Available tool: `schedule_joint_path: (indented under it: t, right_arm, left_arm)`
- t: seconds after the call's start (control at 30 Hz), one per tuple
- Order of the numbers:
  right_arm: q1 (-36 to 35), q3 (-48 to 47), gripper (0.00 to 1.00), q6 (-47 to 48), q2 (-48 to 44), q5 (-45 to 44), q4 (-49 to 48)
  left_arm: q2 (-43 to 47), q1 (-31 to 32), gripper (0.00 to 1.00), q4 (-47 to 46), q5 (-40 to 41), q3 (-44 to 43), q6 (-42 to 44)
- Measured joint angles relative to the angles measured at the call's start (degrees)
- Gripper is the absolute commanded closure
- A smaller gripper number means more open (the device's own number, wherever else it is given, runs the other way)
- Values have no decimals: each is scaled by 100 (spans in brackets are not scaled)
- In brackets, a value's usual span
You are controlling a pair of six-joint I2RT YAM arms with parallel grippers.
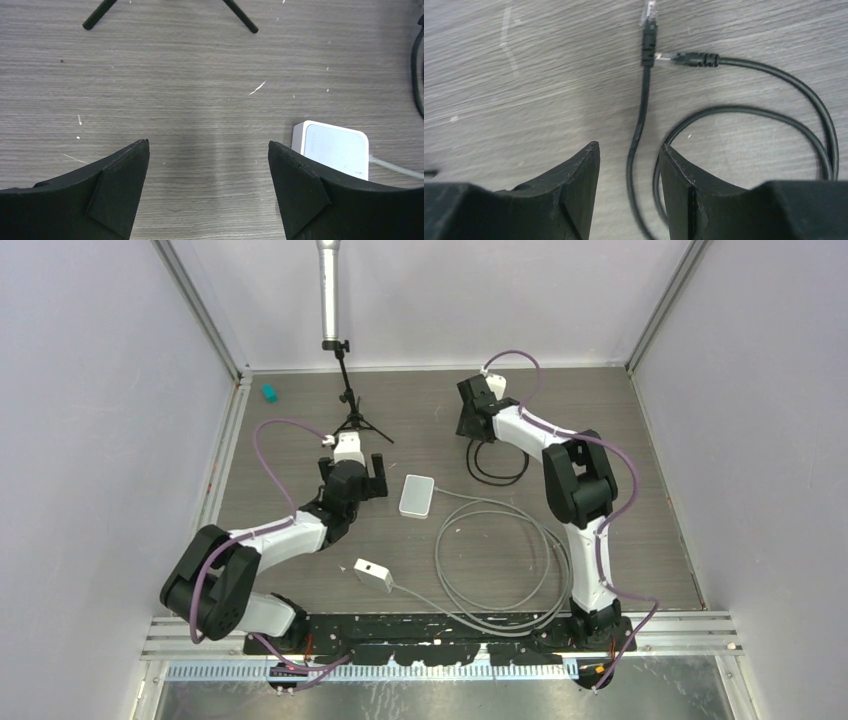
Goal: Insert the plug into the switch port
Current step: Pick up the connector from the center of the board.
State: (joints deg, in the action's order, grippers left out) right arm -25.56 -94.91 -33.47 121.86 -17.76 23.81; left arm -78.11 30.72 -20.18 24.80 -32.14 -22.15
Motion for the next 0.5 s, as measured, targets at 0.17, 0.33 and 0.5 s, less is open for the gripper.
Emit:
schedule_joint_path:
  t: [0.17,0.33,0.5]
  right_arm:
    - [35,-374,49,291,656,-321,-70]
    - [42,-863,52,584,973,-485,-149]
    - [55,-988,61,664,1167,-575,-168]
  left_arm:
    - [-221,0,10,4,-7,0,4]
    - [-367,0,11,-9,-24,-46,13]
    - [-570,0,11,-13,-50,-146,17]
